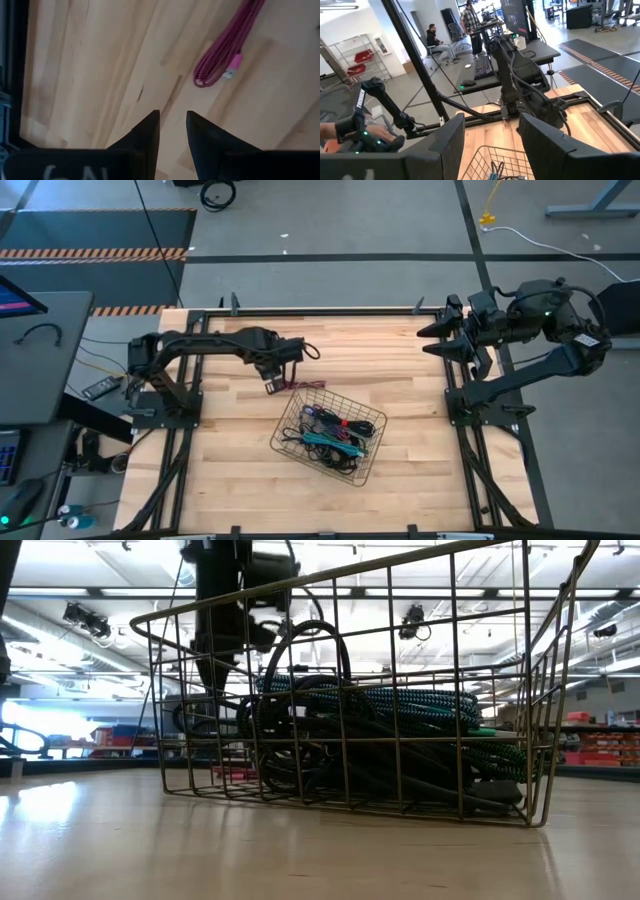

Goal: Pick and place USB-C Cables
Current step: Put the pink charger cable into the wire basket

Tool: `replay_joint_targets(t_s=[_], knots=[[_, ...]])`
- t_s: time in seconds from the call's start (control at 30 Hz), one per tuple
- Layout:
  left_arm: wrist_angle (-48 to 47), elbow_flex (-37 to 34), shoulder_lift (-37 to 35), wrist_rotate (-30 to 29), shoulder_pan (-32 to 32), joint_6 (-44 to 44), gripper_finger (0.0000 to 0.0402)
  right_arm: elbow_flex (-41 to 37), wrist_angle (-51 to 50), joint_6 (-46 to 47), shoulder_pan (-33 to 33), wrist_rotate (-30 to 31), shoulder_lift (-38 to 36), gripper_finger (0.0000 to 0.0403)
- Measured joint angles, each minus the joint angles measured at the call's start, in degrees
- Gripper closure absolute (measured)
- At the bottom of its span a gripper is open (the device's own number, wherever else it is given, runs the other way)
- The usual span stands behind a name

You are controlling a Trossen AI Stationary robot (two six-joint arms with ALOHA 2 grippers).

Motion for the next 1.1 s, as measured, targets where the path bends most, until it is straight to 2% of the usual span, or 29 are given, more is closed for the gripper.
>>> replay_joint_targets(t_s=[0.07,0.2,0.4,0.67,0.8,1.1], knots=[[1.8,-1.4,0.0,0.9,0.9,1.1,0.0298,0.0,0.1,0.0,0.0,0.0,0.0,0.0208],[7.5,-4.2,0.0,7.0,2.6,3.3,0.0298,0.0,0.3,0.0,0.0,0.0,0.0,0.0208],[12.6,-7.7,0.0,12.5,4.2,5.6,0.0287,0.0,0.3,0.5,0.0,0.1,0.0,0.0208],[17.5,-13.5,0.0,14.3,4.9,8.0,0.0219,0.0,0.3,0.5,0.0,0.1,0.0,0.0208],[20.9,-15.5,0.0,14.3,3.5,13.4,0.0190,0.0,0.3,0.5,0.0,0.3,0.0,0.0208],[25.8,-15.5,0.0,14.0,0.7,28.4,0.0182,0.0,0.3,1.2,0.0,1.5,0.0,0.0208]])
